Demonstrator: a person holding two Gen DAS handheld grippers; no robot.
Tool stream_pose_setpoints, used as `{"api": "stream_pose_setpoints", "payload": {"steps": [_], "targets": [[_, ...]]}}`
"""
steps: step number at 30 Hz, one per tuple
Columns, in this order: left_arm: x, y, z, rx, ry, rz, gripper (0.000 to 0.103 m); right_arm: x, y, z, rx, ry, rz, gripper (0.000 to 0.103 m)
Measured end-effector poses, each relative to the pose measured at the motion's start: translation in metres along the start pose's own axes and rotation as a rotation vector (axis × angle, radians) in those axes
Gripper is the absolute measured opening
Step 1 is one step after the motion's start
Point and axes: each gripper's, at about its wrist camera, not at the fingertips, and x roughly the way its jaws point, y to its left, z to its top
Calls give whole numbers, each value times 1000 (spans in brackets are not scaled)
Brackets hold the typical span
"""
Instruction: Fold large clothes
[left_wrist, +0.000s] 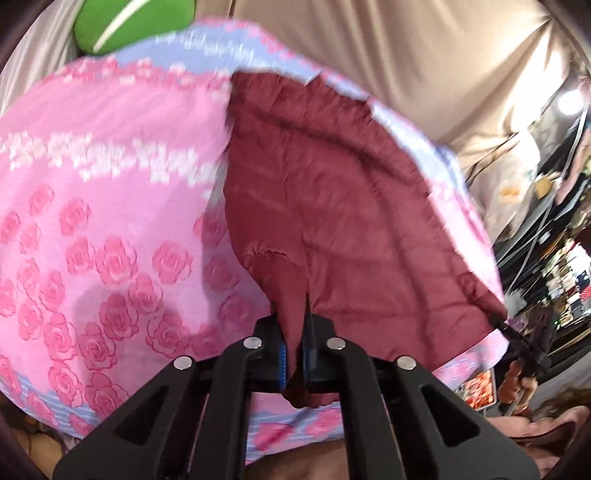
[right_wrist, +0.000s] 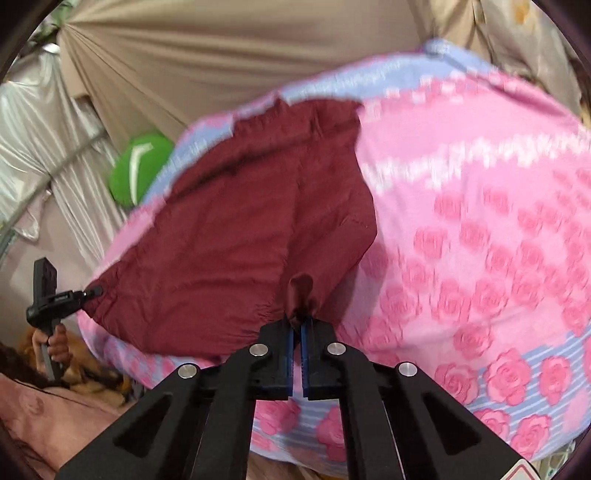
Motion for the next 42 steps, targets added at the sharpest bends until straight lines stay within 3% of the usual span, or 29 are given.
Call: {"api": "stream_pose_setpoints", "payload": {"steps": [6,11,14,20,25,32,37,42], "targets": [[-73,-38,11,78,-211,-78,2,-65,28,17,-92,-224,33,2],[-132,-58,16,125,-394,-140,2,-123,36,30,-82,-427,71,2],[-155,-62,23,133,-484,-136,2,-150,44,40,-82,-533,106,2],[-150,-61,58,120,-532,-90,2,-151,64,82,-107,-612,157,2],[-92,-49,110,67,-449,5,3,-99,57,134,-88,-555,123,2],[54,-21,186,28,-220,203,3,35,17,212,18,-378,27,2],[150,7,213,11,-65,317,3,133,-17,248,105,-239,-66,2],[193,19,220,17,-20,358,3,213,-52,257,184,-107,-129,2]]}}
